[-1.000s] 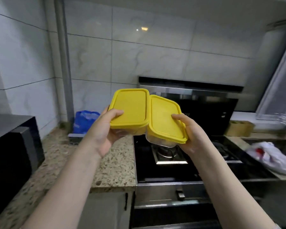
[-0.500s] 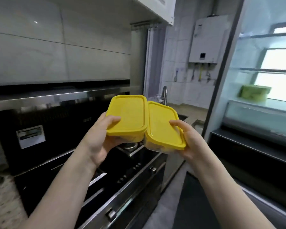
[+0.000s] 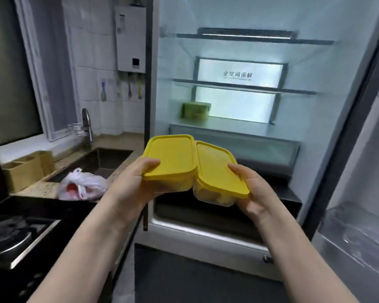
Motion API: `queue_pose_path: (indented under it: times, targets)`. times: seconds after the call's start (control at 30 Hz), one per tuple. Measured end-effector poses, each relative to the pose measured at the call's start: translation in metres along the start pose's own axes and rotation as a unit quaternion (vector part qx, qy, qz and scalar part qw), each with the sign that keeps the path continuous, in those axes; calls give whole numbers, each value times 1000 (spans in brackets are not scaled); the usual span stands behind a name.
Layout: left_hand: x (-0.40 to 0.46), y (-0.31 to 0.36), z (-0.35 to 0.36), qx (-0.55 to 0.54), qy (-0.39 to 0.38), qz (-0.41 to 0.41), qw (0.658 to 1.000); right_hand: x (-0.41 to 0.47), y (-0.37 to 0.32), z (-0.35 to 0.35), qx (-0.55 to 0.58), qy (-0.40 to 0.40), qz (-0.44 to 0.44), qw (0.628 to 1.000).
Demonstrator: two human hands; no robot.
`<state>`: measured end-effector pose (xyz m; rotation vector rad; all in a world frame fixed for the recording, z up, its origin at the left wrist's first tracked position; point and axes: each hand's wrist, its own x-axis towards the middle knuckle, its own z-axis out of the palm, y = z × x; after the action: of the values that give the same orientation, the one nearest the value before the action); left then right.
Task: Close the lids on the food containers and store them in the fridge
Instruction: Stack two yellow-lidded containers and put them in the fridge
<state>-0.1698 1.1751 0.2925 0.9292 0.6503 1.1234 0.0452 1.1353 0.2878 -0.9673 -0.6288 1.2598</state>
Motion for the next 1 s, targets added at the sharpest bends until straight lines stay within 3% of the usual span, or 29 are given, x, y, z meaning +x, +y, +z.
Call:
queue_pose_path:
  times: [0.13, 0.3, 0.57, 0.8, 1.0]
  targets:
    - [64, -14, 41, 0, -54, -6, 999, 48, -35, -36, 37, 24, -22, 999]
    - [125, -14, 78, -15, -36, -2, 999, 93, -70, -54, 72, 11, -62, 995]
    - [217, 1, 110, -53, -75, 3, 996, 156, -108, -60, 73, 53, -104, 990]
    - [294, 14, 126, -8, -84, -24, 996, 203, -136, -61, 51, 131, -136, 981]
    - [354, 9, 136, 109, -22, 1, 994, 230, -162, -71, 46, 186, -174, 966]
